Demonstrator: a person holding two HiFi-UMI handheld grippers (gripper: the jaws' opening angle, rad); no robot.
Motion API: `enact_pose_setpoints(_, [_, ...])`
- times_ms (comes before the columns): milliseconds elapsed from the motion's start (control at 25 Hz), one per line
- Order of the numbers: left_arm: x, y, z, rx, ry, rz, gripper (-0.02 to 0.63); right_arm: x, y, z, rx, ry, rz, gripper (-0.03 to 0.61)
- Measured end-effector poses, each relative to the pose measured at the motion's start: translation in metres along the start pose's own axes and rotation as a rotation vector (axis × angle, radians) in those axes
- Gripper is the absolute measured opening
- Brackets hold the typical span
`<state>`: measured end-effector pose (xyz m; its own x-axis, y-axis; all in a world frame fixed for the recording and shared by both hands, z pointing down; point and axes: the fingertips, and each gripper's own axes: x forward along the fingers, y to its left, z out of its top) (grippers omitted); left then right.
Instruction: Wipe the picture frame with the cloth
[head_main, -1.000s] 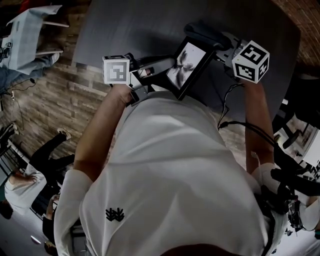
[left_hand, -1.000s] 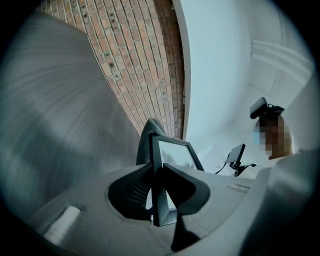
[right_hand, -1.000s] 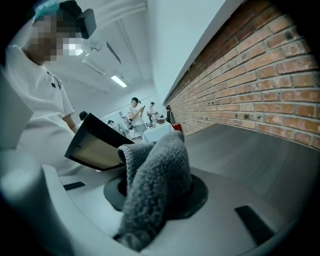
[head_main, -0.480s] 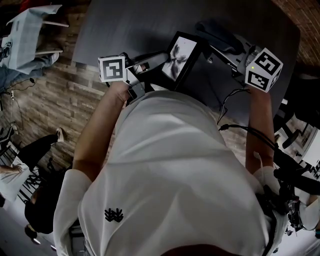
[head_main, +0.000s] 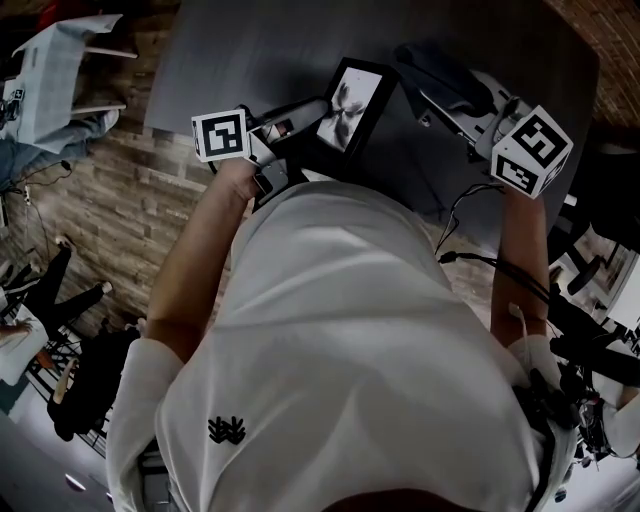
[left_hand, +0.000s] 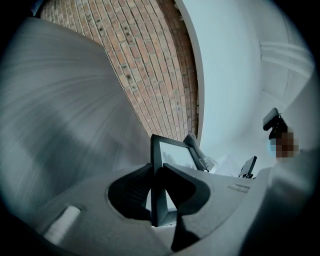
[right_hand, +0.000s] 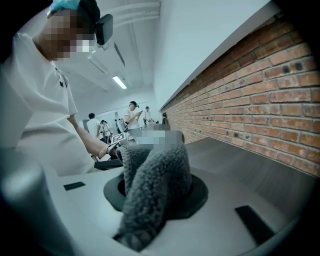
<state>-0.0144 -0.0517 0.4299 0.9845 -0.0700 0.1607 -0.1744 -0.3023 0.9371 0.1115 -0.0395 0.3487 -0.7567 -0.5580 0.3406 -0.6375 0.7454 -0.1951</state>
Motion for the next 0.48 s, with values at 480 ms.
enact_pose_setpoints(480, [0.0,0.024,0.017,-0.015,-0.074,0.117,0.077,0.02,0.025,-0.014,-0.1,0.087,-0.013,0.092])
